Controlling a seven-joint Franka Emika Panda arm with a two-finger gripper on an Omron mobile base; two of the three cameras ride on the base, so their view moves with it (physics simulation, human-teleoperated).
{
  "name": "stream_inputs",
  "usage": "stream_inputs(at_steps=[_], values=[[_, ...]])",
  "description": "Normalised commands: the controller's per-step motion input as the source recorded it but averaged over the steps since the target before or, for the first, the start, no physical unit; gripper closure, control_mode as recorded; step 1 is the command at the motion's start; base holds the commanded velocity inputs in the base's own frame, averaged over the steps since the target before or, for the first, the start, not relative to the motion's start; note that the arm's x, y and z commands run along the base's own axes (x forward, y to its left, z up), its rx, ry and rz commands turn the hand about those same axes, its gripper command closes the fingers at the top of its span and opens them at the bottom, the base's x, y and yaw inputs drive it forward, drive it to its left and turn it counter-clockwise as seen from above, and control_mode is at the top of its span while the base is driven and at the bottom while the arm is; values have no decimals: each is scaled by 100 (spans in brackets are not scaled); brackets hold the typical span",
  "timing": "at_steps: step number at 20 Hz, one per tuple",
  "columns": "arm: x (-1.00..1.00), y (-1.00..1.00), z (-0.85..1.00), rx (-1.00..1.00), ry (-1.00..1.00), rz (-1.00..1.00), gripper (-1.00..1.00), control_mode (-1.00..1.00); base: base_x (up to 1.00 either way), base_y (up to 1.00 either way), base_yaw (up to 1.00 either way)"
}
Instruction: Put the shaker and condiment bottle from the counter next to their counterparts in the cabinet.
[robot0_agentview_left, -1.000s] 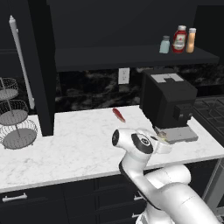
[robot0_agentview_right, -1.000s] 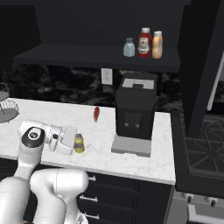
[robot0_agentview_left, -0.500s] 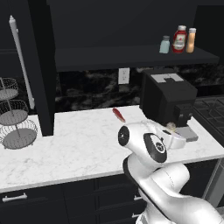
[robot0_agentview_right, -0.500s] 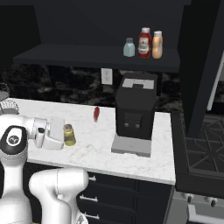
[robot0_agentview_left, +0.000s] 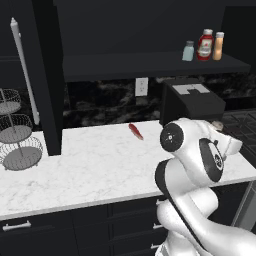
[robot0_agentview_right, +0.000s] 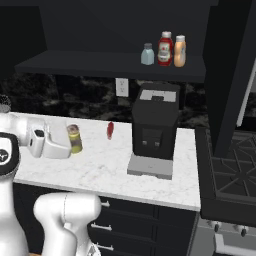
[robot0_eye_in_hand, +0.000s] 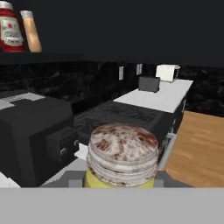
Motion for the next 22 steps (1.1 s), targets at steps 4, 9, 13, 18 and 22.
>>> stream_inputs(at_steps=[4,9,13,18,22], values=[[-53,-8,87,1,-16,11,100,-100,0,0,0],[-42,0,96,0,-11,9,100,-100,0,0,0],[-5,-2,100,1,-1,9,100,-100,0,0,0],[0,0,64,0,-5,10,100,-100,0,0,0],[16,21,-1,-8,5,10,100,-100,0,0,0]])
